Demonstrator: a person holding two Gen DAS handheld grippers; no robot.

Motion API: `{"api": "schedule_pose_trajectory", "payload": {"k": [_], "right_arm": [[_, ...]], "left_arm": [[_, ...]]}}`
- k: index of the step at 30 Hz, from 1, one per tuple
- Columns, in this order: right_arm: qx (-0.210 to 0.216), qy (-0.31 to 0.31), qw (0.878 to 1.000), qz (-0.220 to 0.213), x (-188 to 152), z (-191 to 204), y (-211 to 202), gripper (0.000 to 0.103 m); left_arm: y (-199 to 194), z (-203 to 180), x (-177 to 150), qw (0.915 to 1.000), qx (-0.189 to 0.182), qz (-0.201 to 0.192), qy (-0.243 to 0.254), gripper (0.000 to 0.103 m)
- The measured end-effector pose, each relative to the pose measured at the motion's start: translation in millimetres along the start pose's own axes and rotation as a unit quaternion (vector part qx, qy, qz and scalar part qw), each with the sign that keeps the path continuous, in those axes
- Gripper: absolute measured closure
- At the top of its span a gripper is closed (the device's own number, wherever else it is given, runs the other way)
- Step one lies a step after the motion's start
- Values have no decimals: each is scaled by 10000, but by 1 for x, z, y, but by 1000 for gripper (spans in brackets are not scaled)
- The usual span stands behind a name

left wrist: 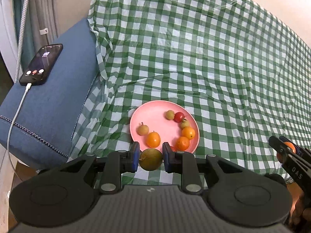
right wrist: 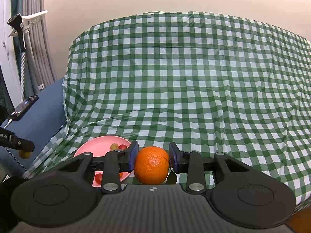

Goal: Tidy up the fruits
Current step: 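Carry the kumquat and mandarin toward the pink plate with both tools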

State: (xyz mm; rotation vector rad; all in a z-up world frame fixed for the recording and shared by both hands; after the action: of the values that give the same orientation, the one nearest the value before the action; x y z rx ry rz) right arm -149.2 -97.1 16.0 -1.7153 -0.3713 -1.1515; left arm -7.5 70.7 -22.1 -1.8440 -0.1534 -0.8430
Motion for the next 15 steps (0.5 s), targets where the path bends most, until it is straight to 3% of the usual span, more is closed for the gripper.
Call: {"api": "schedule_pose_trajectory", "payload": {"k": [8, 15], "right_arm": [[450, -371, 9983, 59, -5, 25, -2, 67], [919, -783, 9922, 301, -4, 63, 57, 67]], "left_arm": [[11, 9, -8, 9998, -54, 174, 7, 76], [54, 14, 13, 9989, 150, 453, 47, 76]]}}
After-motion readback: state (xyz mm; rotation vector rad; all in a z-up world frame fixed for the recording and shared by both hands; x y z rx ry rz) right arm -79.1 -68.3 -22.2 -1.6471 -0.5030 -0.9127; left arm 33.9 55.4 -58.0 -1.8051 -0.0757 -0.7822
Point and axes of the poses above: each gripper's, at about its wrist camera, not at the fingertips, and y roughly the way its jaws point, z to its left, x to its top, the point moved 3 cm from there along y, roughly the way its jaws point, and after that the axes turned 7 degrees about -x, right-handed, at the moved point
